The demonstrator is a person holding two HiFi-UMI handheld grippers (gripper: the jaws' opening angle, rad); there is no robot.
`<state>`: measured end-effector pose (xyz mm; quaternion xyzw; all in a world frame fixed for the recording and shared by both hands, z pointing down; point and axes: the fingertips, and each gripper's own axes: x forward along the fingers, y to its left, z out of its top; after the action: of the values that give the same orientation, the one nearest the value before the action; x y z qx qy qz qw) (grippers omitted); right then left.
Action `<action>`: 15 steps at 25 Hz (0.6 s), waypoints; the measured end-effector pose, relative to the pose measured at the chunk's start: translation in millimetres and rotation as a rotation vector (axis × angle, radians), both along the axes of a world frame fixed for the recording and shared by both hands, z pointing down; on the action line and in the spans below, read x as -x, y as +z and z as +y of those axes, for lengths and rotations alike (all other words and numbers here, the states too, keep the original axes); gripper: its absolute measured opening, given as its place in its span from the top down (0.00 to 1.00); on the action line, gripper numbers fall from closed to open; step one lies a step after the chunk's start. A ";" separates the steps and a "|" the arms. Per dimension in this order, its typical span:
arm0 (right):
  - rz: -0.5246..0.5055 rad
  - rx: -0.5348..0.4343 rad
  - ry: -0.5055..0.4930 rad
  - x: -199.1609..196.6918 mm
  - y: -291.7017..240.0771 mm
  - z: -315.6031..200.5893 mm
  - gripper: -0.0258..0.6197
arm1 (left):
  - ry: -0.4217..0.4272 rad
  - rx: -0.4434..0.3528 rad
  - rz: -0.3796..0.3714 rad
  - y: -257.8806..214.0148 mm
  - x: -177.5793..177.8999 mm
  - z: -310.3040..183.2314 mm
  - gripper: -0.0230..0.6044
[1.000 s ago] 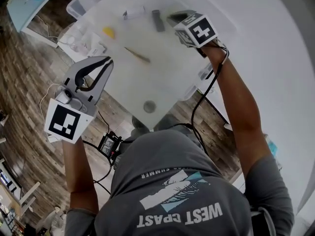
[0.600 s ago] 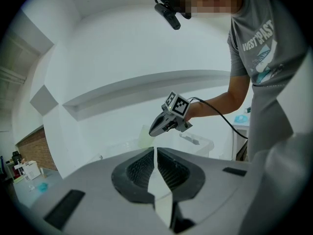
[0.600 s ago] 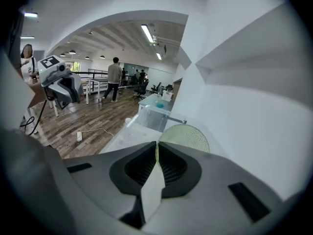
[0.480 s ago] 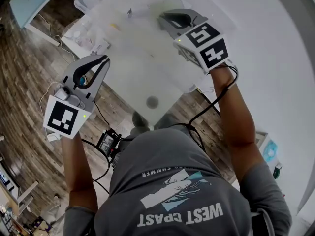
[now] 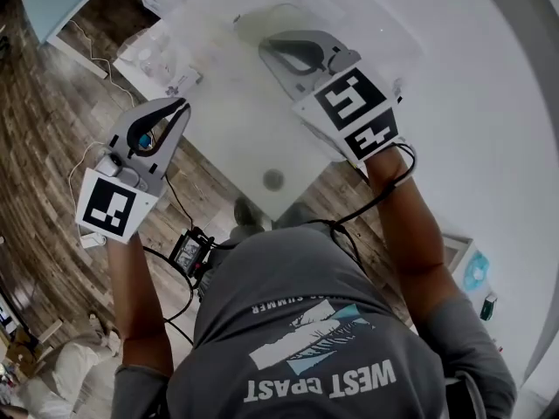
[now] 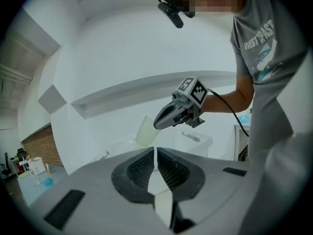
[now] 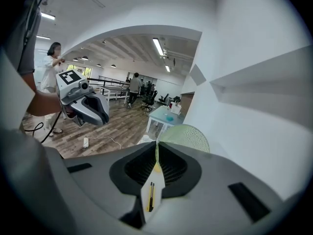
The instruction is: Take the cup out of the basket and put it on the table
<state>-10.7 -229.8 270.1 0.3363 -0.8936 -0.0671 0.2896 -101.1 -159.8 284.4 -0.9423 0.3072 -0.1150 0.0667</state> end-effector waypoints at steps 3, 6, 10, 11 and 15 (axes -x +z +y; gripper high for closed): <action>-0.009 0.013 -0.036 20.4 6.8 11.5 0.91 | -0.015 0.006 0.003 3.5 7.7 0.7 0.94; -0.011 0.041 -0.072 38.8 20.8 22.6 0.91 | -0.031 0.012 0.004 8.2 15.5 2.7 0.94; 0.002 0.078 -0.121 62.6 41.4 37.0 0.91 | -0.060 0.026 0.008 14.9 28.5 7.5 0.94; 0.007 0.088 -0.135 68.5 47.7 40.4 0.91 | -0.067 0.029 0.008 17.3 31.7 8.5 0.94; 0.032 0.133 -0.183 91.5 74.8 53.1 0.91 | -0.092 0.040 0.010 25.8 45.4 12.8 0.94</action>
<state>-102.2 -176.7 344.9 0.2321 -0.9184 -0.0390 0.3181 -146.5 -147.1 310.2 -0.9288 0.3483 -0.1194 0.0411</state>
